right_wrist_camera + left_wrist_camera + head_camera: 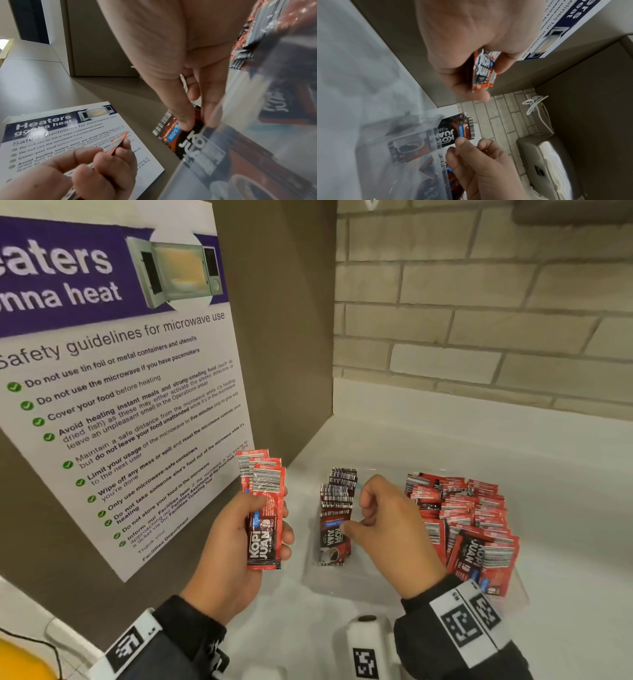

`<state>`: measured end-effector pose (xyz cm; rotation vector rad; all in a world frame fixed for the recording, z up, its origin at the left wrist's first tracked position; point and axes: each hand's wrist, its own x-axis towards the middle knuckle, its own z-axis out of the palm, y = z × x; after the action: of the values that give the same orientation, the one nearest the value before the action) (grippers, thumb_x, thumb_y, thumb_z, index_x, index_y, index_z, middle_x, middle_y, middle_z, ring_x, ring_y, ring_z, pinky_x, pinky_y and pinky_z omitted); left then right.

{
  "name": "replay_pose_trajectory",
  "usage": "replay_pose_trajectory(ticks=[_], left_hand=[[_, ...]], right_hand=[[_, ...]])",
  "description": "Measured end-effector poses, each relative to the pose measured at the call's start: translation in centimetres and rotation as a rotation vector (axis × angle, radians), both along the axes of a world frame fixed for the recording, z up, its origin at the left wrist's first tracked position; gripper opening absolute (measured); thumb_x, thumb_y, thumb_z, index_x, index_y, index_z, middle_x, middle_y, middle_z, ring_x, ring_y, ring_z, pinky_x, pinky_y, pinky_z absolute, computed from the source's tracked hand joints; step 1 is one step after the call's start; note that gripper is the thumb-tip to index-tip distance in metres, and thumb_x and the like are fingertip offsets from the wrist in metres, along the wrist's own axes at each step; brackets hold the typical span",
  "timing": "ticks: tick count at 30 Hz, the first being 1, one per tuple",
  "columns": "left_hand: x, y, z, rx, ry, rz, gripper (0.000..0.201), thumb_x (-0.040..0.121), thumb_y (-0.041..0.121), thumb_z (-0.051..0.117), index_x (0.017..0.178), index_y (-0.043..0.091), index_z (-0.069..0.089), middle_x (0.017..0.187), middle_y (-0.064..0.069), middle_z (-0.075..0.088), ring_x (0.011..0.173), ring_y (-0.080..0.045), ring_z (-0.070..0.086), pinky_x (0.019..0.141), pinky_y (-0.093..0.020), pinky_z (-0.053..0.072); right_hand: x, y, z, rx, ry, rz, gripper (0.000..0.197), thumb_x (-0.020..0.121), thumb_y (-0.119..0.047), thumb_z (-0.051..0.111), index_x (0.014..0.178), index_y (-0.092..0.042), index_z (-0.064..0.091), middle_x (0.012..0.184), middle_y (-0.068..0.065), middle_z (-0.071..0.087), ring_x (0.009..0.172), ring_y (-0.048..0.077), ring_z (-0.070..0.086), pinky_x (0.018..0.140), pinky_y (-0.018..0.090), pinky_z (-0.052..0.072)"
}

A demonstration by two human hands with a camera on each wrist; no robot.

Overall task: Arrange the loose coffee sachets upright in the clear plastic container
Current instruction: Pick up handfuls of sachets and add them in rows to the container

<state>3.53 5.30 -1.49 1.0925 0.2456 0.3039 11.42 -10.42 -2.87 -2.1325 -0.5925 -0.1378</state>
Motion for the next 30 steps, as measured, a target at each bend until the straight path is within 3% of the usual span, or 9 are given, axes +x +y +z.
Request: replay_pose_trajectory(ticks=[4, 7, 12, 16, 20, 22, 24, 26, 30], left_hand=[[0.5, 0.0, -0.3, 0.062, 0.045, 0.035, 0.016, 0.093, 0.009, 0.047, 0.097, 0.01, 0.063, 0.069, -0.01, 0.064, 0.057, -0.021, 0.064, 0.052, -0.035, 0.057], [0.7, 0.0, -0.2, 0.123, 0.055, 0.04, 0.017, 0.089, 0.014, 0.055, 0.102, 0.016, 0.066, 0.079, -0.002, 0.071, 0.067, -0.018, 0.067, 0.069, -0.039, 0.056], [0.9, -0.2, 0.3, 0.108, -0.002, 0.005, 0.023, 0.081, 0.021, 0.059, 0.102, 0.017, 0.065, 0.082, 0.002, 0.073, 0.068, -0.011, 0.069, 0.059, -0.03, 0.058], [1.2, -1.2, 1.2, 0.161, -0.074, -0.015, 0.028, 0.079, 0.025, 0.059, 0.103, 0.012, 0.065, 0.083, -0.005, 0.073, 0.069, -0.016, 0.069, 0.055, -0.028, 0.055], [1.4, -1.7, 1.3, 0.3, -0.096, 0.045, 0.027, 0.08, 0.032, 0.058, 0.101, 0.017, 0.067, 0.083, -0.003, 0.074, 0.072, -0.017, 0.072, 0.055, -0.03, 0.055], [1.4, -1.6, 1.3, 0.295, -0.082, 0.038, 0.03, 0.079, 0.036, 0.058, 0.103, 0.019, 0.065, 0.084, -0.004, 0.074, 0.073, -0.02, 0.073, 0.055, -0.03, 0.056], [1.4, -1.6, 1.4, 0.263, -0.072, 0.01, 0.036, 0.078, 0.039, 0.057, 0.105, 0.017, 0.065, 0.09, -0.008, 0.074, 0.076, -0.022, 0.072, 0.058, -0.032, 0.057], [1.5, -1.6, 1.8, 0.233, -0.076, -0.004, 0.039, 0.079, 0.04, 0.056, 0.106, 0.013, 0.065, 0.094, -0.013, 0.073, 0.078, -0.024, 0.072, 0.061, -0.033, 0.058], [1.8, -1.3, 2.1, 0.172, -0.09, 0.03, 0.02, 0.089, 0.026, 0.056, 0.1, 0.013, 0.066, 0.086, -0.009, 0.073, 0.074, -0.02, 0.071, 0.056, -0.027, 0.055]], right_hand=[[0.1, -0.3, 0.2, -0.021, 0.009, 0.018, 0.043, 0.072, -0.01, 0.076, 0.073, -0.023, 0.035, 0.073, -0.008, 0.041, 0.061, 0.005, 0.04, 0.055, 0.014, 0.032], [-0.1, -0.7, 0.9, -0.032, 0.001, 0.028, 0.042, 0.074, -0.014, 0.076, 0.075, -0.025, 0.036, 0.077, -0.008, 0.04, 0.064, 0.004, 0.039, 0.057, 0.013, 0.033], [-1.8, -0.2, 3.1, 0.223, 0.02, 0.053, 0.022, 0.079, -0.024, 0.071, 0.082, -0.022, 0.049, 0.08, -0.006, 0.05, 0.063, 0.003, 0.043, 0.06, 0.011, 0.037], [-3.3, 1.6, 2.9, 0.387, 0.193, 0.213, 0.027, 0.076, -0.016, 0.074, 0.095, -0.023, 0.056, 0.076, -0.004, 0.055, 0.06, 0.005, 0.049, 0.062, 0.023, 0.046], [-3.3, 1.7, 2.6, 0.469, 0.028, 0.159, 0.031, 0.08, 0.0, 0.066, 0.093, -0.026, 0.059, 0.065, -0.001, 0.051, 0.057, 0.008, 0.051, 0.056, 0.015, 0.044], [-2.9, 1.4, 2.6, 0.403, -0.135, 0.102, 0.034, 0.079, 0.003, 0.063, 0.093, -0.028, 0.06, 0.067, -0.001, 0.049, 0.058, 0.009, 0.054, 0.053, 0.012, 0.043], [-2.7, 1.4, 2.4, 0.255, -0.268, 0.082, 0.029, 0.078, -0.003, 0.064, 0.1, -0.023, 0.065, 0.073, -0.008, 0.047, 0.061, 0.005, 0.053, 0.058, 0.013, 0.043], [-2.7, 1.6, 2.1, 0.155, -0.266, 0.103, 0.027, 0.08, -0.019, 0.063, 0.107, -0.021, 0.068, 0.081, -0.01, 0.046, 0.064, 0.0, 0.048, 0.065, 0.012, 0.043], [-3.1, 1.6, 2.2, 0.183, -0.197, 0.134, 0.037, 0.082, -0.041, 0.054, 0.113, -0.025, 0.066, 0.091, -0.004, 0.046, 0.08, 0.003, 0.049, 0.072, 0.009, 0.041]])
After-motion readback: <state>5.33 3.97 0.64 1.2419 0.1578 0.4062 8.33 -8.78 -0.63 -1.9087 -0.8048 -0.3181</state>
